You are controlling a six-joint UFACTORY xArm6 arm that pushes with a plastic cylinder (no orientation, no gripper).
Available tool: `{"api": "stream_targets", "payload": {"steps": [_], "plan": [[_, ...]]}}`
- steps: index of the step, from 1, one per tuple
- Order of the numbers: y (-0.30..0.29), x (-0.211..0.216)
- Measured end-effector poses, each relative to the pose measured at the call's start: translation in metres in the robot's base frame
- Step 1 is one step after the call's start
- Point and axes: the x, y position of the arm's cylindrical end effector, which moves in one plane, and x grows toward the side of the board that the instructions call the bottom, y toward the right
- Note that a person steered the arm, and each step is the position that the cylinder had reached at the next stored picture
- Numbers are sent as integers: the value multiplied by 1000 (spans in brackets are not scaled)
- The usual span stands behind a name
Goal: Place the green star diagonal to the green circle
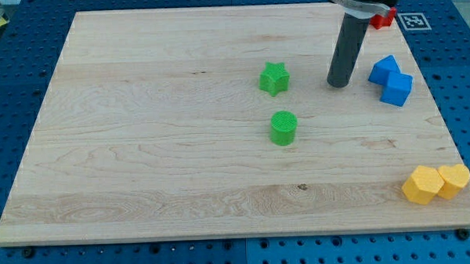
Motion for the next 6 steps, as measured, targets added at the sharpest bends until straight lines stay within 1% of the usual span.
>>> {"api": "stream_targets", "payload": {"steps": [2, 3, 4, 5, 6], "plan": [[-109, -5], [-131, -5], [-114, -3], [-112, 9], [-123, 35]]}}
